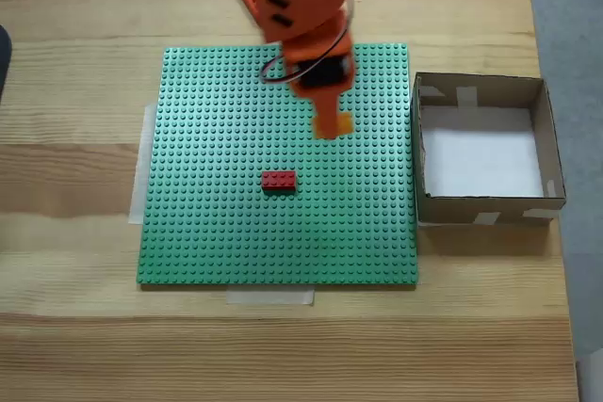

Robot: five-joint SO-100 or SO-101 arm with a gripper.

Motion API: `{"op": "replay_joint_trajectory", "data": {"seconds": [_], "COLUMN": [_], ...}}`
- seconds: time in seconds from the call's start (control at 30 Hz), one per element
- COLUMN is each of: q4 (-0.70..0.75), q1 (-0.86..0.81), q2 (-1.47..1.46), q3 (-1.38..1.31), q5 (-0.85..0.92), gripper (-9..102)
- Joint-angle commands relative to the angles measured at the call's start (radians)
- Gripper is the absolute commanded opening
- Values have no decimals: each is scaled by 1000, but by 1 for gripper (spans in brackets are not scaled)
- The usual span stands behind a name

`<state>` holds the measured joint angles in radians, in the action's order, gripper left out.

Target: Pick the yellow lego block and put it in the box.

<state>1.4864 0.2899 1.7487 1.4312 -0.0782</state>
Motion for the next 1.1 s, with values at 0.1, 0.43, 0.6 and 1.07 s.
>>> {"op": "replay_joint_trajectory", "data": {"seconds": [0.1, 0.43, 0.6, 1.07], "q4": [-11, -130, -224, -311], "q1": [160, 385, 411, 508], "q2": [49, 35, 31, -147], "q3": [-91, -71, -21, -48], "q5": [-28, -66, -58, -37], "gripper": [-1, -1, -1, -1]}}
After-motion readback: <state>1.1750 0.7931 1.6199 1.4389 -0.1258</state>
